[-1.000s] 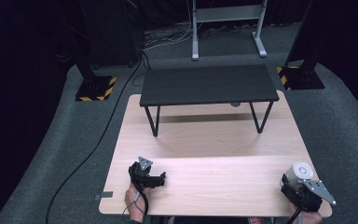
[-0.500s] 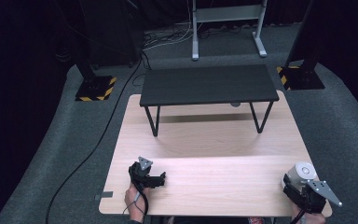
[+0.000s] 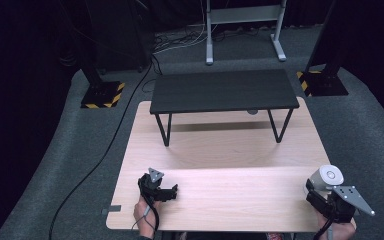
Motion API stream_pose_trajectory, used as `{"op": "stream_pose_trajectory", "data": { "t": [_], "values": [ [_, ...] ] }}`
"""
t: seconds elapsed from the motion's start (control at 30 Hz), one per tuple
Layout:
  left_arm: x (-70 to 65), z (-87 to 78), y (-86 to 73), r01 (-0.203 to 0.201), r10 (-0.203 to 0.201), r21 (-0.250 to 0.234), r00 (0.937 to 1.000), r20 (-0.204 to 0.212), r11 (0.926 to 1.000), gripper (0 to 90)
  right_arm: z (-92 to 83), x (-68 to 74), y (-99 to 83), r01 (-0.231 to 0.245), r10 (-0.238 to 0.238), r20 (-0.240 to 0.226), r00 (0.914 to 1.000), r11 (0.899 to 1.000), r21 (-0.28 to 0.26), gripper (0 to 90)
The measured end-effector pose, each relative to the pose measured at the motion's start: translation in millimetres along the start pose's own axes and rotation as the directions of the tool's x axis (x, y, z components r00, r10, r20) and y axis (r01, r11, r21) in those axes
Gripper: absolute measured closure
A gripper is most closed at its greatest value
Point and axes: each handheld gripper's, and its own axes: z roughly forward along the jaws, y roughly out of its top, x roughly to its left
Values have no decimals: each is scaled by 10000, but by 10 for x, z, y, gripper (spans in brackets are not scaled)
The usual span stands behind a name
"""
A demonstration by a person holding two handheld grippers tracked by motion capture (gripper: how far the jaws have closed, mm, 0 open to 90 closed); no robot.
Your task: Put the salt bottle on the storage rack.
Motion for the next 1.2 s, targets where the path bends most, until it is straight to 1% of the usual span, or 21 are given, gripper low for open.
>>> {"op": "stream_pose_trajectory", "data": {
  "t": [0.1,0.2,0.3,0.4,0.43,0.5,0.53,0.63,0.67,0.9,1.1,1.2],
  "values": [
    [1,0,0,-10,10,0,10000,3,10000,3,0,7,59,68,-69,-87,9999,9999,-98,292],
    [2,-1,1,-40,40,5,10000,1,10000,3,20,43,132,172,-174,-148,9997,9997,-163,292],
    [1,-1,-1,-8,8,-1,10000,6,10000,2,54,78,204,330,-336,-298,9990,9992,-205,292],
    [3,-2,2,-62,62,11,10000,1,10000,3,104,121,282,435,-447,-487,9978,9987,-252,292],
    [1,-1,0,-18,18,1,10000,10,10000,3,117,132,303,452,-466,-551,9974,9986,-259,292],
    [1,-1,-1,-21,21,1,10000,12,10000,3,131,144,323,487,-503,-601,9969,9984,-277,292],
    [1,-1,-1,-23,23,2,10000,13,10000,3,161,169,362,541,-560,-710,9959,9981,-290,292],
    [4,-2,1,-74,74,9,10000,13,10000,3,176,180,381,569,-589,-769,9953,9980,-291,292],
    [5,-2,2,-80,80,12,10000,16,10000,3,227,212,448,705,-724,-882,9935,9972,-240,292],
    [6,-3,1,-94,94,12,10000,28,10000,3,329,279,593,997,-1020,-1084,9889,9947,-263,292],
    [6,-3,0,-97,97,10,9999,35,10000,2,367,321,682,1082,-1116,-1260,9857,9936,-335,292],
    [6,-4,1,-99,99,13,9999,35,10000,3,403,357,756,1156,-1193,-1364,9834,9927,-345,292]
  ]
}}
